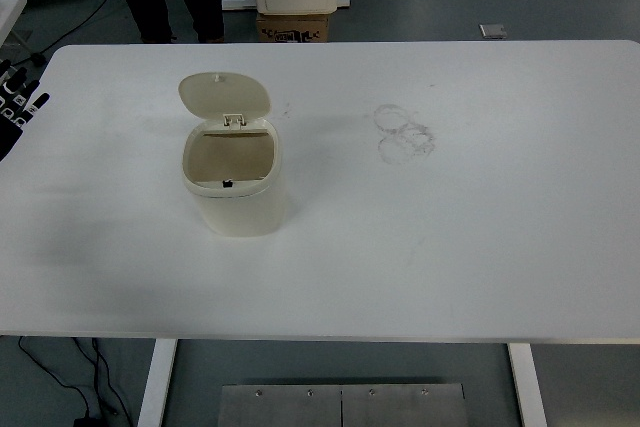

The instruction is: Close trash bin

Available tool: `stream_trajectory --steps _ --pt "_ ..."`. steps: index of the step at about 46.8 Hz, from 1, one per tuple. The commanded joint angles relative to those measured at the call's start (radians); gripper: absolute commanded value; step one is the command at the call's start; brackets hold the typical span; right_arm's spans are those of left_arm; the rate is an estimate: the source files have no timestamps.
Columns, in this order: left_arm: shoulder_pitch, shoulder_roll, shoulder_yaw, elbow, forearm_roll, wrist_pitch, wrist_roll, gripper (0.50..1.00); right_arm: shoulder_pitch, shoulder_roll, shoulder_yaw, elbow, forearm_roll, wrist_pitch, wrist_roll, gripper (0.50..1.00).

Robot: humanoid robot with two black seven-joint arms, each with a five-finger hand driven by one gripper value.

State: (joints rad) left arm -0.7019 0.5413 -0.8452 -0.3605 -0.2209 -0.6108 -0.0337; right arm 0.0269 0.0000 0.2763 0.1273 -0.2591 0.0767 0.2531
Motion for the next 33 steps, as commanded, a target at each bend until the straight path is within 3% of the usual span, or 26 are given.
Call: stream_trajectory --steps 1,33 --pt "-0.001 0.003 0.000 0.000 0.000 0.000 0.000 1.000 -0.001 0.000 0.001 0.000 0.000 0.000 0.000 0.991" --pt "-0.011 0.005 0.000 0.000 0.000 0.000 0.000 1.000 -0.001 0.000 0.000 0.000 0.000 0.000 0.000 0.991"
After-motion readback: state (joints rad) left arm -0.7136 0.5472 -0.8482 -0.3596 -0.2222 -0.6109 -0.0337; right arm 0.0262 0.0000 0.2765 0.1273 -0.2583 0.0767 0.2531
